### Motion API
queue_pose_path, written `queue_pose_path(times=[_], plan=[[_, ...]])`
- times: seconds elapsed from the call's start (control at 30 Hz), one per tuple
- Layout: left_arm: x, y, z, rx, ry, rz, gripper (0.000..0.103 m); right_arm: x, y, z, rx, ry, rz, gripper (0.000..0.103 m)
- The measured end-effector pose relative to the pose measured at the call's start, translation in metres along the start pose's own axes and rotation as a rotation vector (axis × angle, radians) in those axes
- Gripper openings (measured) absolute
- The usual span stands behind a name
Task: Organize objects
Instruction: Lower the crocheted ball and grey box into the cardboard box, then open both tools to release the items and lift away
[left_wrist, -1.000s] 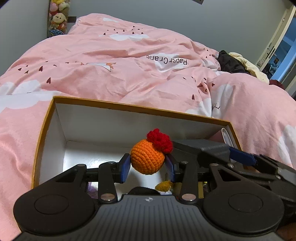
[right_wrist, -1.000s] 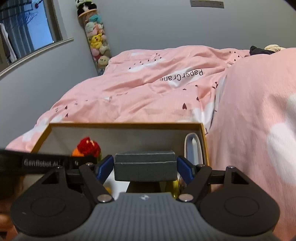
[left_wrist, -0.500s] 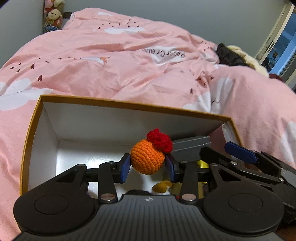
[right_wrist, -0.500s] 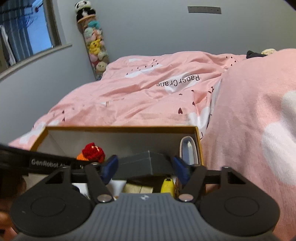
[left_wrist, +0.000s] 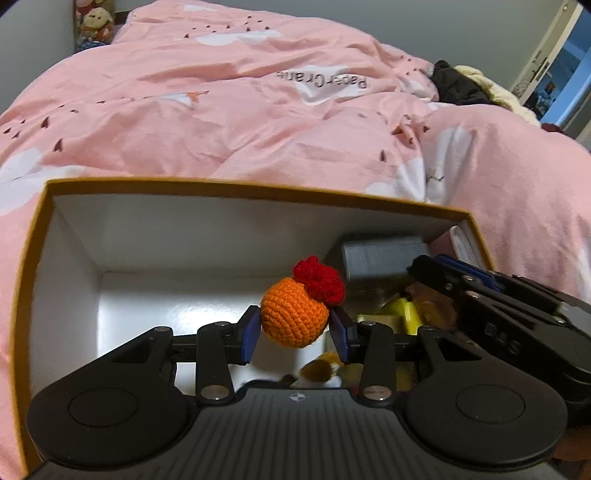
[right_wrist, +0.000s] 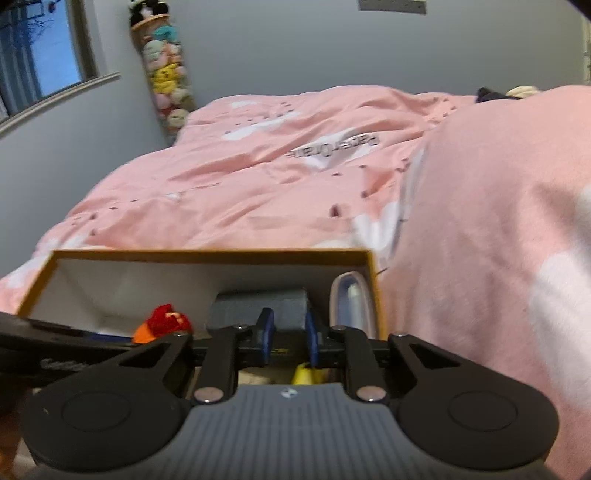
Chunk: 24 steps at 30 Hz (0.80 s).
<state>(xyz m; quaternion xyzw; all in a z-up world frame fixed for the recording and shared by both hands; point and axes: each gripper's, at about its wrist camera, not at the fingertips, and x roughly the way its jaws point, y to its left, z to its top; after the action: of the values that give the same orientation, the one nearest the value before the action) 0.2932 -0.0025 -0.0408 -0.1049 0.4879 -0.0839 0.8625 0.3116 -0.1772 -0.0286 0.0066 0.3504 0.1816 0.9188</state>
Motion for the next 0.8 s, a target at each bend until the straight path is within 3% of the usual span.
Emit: queue_pose_path(times=[0.1, 0.23, 0.47, 0.57, 0.8], plan=[[0.001, -0.004, 0.003, -0.007, -0.007, -0.035, 0.046, 0.0, -0.005, 0.001, 0.029, -0.006, 0.016, 0.019], [0.002, -0.005, 0.006, 0.0, -0.001, -0.025, 0.046, -0.005, -0.009, -0.001, 0.042, -0.028, 0.01, 0.021], [0.02, 0.001, 0.003, -0.024, 0.104, -0.029, 0.047, -0.012, -0.012, -0.005, 0.064, -0.065, 0.021, 0.021], [0.022, 0.001, 0.0, -0.038, 0.112, -0.045, 0.047, -0.014, -0.013, -0.007, 0.069, -0.072, 0.028, 0.022], [0.007, 0.003, -0.002, -0.061, 0.084, -0.039, 0.052, -0.021, -0.008, -0.008, 0.041, -0.081, 0.036, 0.037]])
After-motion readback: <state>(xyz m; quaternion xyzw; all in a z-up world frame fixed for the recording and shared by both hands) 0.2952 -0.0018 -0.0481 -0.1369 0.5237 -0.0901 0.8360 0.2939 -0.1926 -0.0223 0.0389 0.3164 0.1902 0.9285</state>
